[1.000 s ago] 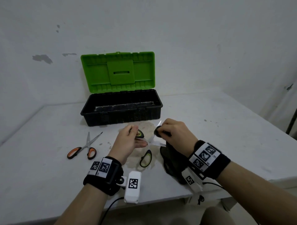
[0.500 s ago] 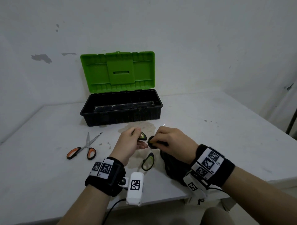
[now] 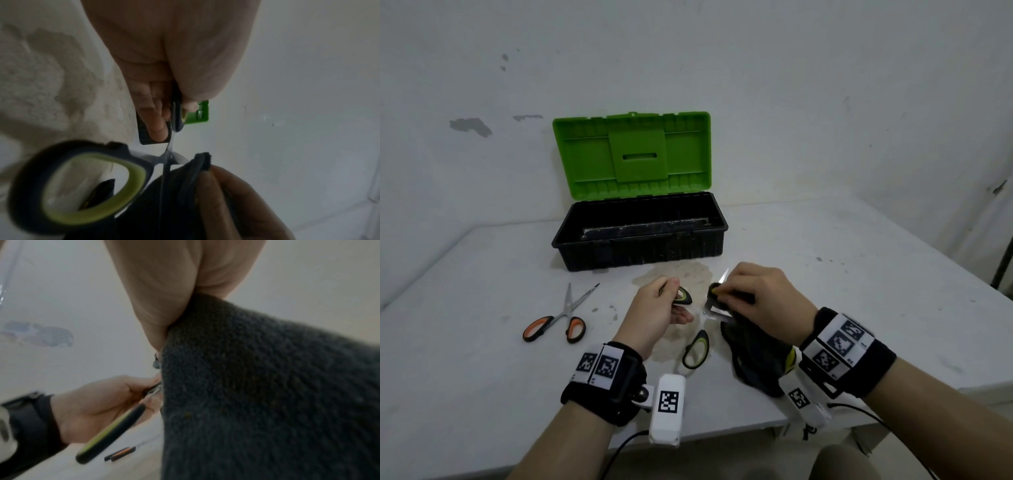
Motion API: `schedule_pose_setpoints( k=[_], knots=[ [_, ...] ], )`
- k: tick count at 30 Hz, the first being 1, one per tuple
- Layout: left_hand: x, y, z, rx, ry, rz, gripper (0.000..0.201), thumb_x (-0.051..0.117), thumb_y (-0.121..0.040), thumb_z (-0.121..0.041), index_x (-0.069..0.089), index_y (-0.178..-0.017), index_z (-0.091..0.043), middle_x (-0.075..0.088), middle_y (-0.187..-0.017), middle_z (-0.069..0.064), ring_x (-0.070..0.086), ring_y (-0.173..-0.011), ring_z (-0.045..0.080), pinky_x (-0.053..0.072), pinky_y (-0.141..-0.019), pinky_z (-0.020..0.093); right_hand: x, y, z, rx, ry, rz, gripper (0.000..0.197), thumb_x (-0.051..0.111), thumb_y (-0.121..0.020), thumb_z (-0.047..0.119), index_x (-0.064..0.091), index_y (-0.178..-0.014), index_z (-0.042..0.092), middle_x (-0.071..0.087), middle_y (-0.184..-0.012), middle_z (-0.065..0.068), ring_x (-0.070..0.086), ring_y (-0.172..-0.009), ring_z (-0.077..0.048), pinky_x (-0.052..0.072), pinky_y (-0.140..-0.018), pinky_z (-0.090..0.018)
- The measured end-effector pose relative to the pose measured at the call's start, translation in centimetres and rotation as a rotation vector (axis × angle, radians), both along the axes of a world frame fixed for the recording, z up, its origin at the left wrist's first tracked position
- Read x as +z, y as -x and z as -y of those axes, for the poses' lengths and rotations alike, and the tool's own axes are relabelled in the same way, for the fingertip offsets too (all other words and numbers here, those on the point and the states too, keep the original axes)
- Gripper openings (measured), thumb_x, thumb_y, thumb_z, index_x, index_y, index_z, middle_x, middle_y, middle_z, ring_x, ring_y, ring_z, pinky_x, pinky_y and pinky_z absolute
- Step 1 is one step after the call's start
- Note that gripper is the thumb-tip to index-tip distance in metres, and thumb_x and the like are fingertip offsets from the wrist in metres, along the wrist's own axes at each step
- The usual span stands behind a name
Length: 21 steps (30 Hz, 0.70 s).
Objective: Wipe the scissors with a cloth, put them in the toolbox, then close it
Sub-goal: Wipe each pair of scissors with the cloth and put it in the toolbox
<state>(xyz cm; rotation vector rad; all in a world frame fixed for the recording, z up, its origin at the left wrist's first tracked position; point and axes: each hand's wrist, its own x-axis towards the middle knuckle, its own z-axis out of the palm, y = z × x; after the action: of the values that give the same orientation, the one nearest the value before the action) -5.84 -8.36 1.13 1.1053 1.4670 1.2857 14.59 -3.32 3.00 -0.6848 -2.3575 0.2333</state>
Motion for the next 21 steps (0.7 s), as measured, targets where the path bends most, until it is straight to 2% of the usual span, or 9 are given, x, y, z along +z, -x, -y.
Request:
schedule_pose_setpoints(
  k=[2, 4, 6, 8, 13, 14, 16, 18, 21],
  knots=[
    [0.2, -0.3, 0.0, -0.009, -0.011, -0.019, 0.031, 0.041, -0.107, -0.023, 0.058, -0.088, -0.005, 0.063, -0.088, 0.016, 0.068, -0.06, 0.019, 0.055, -0.057, 0.023, -0.4, 0.2, 0.3, 0.077, 0.013, 0.076, 0.012, 0.069, -0.09, 0.02, 0.076, -0.097, 0.013, 0.064, -0.09, -0.001, 0.062, -0.077, -0.014, 0.05, -0.073, -0.023],
    [0.4, -0.6, 0.0, -0.02, -0.033, -0.038, 0.033, 0.04, -0.107, -0.023, 0.057, -0.092, 0.001, 0.063, -0.089, 0.017, 0.067, -0.058, 0.017, 0.056, -0.057, 0.023, -0.7, 0.6, 0.4, 0.105, 0.009, 0.106, 0.014, 0.067, -0.091, 0.022, 0.076, -0.097, 0.013, 0.062, -0.09, -0.002, 0.061, -0.075, -0.016, 0.048, -0.071, -0.024],
    [0.6, -0.7, 0.0, -0.032, -0.051, -0.054, 0.035, 0.04, -0.107, -0.023, 0.055, -0.095, 0.006, 0.062, -0.087, 0.017, 0.067, -0.057, 0.017, 0.056, -0.057, 0.024, -0.8, 0.9, 0.3, 0.113, -0.008, 0.125, 0.016, 0.065, -0.09, 0.024, 0.076, -0.095, 0.014, 0.061, -0.088, -0.002, 0.06, -0.072, -0.016, 0.046, -0.069, -0.021],
    [0.8, -0.6, 0.1, -0.049, -0.059, -0.065, 0.034, 0.041, -0.107, -0.023, 0.056, -0.094, 0.005, 0.063, -0.086, 0.015, 0.068, -0.059, 0.018, 0.056, -0.058, 0.025, -0.6, 0.9, 0.0, 0.099, -0.006, 0.127, 0.014, 0.067, -0.089, 0.024, 0.076, -0.093, 0.013, 0.061, -0.086, -0.002, 0.059, -0.07, -0.015, 0.043, -0.067, -0.016],
    [0.8, -0.2, 0.2, -0.065, -0.054, -0.076, 0.032, 0.043, -0.107, -0.024, 0.059, -0.091, -0.003, 0.068, -0.086, 0.016, 0.07, -0.063, 0.023, 0.056, -0.06, 0.027, 0.2, 0.0, -1.7, -0.11, 0.034, 0.034, 0.01, 0.071, -0.088, 0.018, 0.078, -0.093, 0.014, 0.065, -0.088, 0.0, 0.062, -0.075, -0.014, 0.049, -0.073, -0.022],
    [0.6, -0.2, 0.2, -0.06, -0.047, -0.069, 0.031, 0.043, -0.107, -0.025, 0.06, -0.091, -0.004, 0.068, -0.087, 0.017, 0.07, -0.064, 0.023, 0.056, -0.06, 0.026, 0.3, -0.3, -2.1, -0.16, 0.048, 0.009, 0.01, 0.071, -0.088, 0.018, 0.078, -0.093, 0.014, 0.066, -0.089, 0.0, 0.063, -0.076, -0.015, 0.049, -0.074, -0.021],
    [0.4, -0.2, 0.3, -0.043, -0.024, -0.052, 0.032, 0.042, -0.107, -0.024, 0.061, -0.095, 0.0, 0.067, -0.088, 0.017, 0.069, -0.062, 0.022, 0.055, -0.059, 0.025, 0.6, -0.7, -2.5, -0.216, 0.057, -0.048, 0.008, 0.073, -0.086, 0.017, 0.078, -0.091, 0.014, 0.067, -0.086, 0.001, 0.064, -0.077, -0.016, 0.044, -0.074, -0.01],
    [0.3, -0.2, 0.2, -0.025, -0.008, -0.045, 0.034, 0.041, -0.107, -0.023, 0.058, -0.098, 0.005, 0.066, -0.088, 0.017, 0.068, -0.061, 0.02, 0.055, -0.057, 0.024, 0.9, -0.9, -1.9, -0.169, 0.04, -0.082, 0.005, 0.075, -0.085, 0.018, 0.077, -0.088, 0.016, 0.068, -0.085, 0.004, 0.064, -0.076, -0.011, 0.04, -0.073, -0.004],
    [0.4, -0.2, 0.1, -0.014, -0.018, -0.048, 0.035, 0.041, -0.107, -0.023, 0.057, -0.097, 0.006, 0.066, -0.09, 0.019, 0.068, -0.059, 0.02, 0.053, -0.055, 0.022, 0.7, -0.5, -0.3, 0.058, 0.022, 0.026, 0.008, 0.074, -0.086, 0.02, 0.077, -0.092, 0.016, 0.068, -0.088, 0.003, 0.062, -0.077, -0.006, 0.044, -0.076, -0.008]
  ],
)
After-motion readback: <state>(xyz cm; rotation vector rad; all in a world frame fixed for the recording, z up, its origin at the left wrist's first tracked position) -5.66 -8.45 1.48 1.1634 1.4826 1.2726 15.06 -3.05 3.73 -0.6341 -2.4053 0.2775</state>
